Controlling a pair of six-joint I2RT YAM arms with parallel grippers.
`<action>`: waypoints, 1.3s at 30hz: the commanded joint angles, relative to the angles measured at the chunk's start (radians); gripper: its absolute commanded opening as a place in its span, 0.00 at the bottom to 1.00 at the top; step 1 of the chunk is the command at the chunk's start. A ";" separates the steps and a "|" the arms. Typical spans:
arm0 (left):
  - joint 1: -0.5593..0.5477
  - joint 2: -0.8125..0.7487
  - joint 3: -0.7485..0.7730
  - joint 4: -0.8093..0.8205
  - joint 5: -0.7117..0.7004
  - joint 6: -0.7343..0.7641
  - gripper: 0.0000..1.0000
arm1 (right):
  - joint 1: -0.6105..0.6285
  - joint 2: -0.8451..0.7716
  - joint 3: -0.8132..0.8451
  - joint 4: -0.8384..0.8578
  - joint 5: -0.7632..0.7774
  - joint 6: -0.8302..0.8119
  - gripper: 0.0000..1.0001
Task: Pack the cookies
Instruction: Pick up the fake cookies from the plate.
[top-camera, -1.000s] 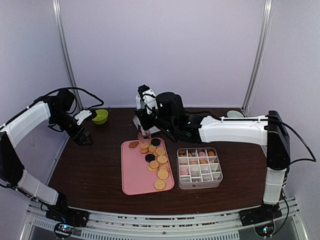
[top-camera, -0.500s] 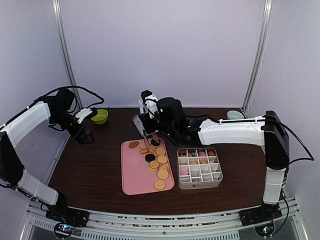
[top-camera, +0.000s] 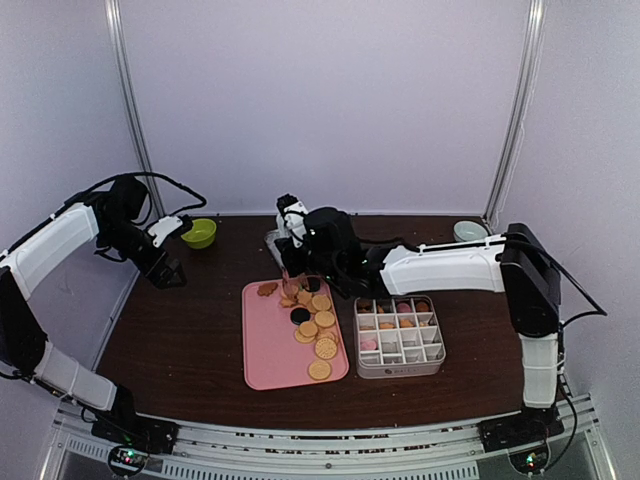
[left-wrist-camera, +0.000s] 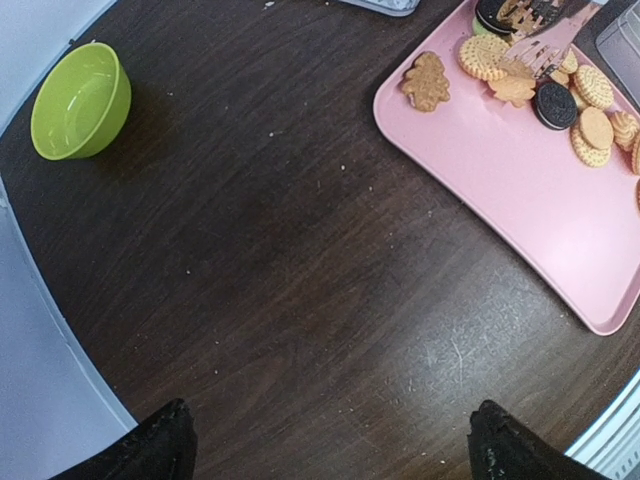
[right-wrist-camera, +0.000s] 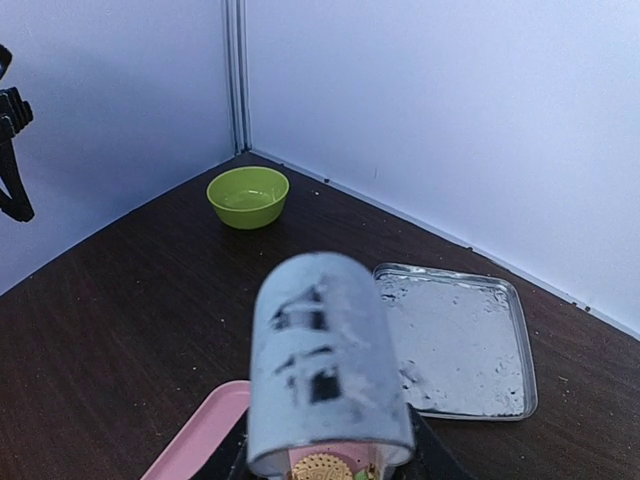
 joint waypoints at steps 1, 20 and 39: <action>0.008 -0.017 0.033 -0.006 -0.004 -0.001 0.98 | -0.007 0.006 0.028 0.058 0.012 -0.008 0.40; 0.009 -0.022 0.041 -0.018 0.005 -0.006 0.98 | -0.007 -0.085 -0.215 0.130 0.036 0.035 0.40; 0.009 -0.009 0.050 -0.018 0.034 -0.019 0.98 | 0.027 -0.231 -0.390 0.128 0.066 0.044 0.38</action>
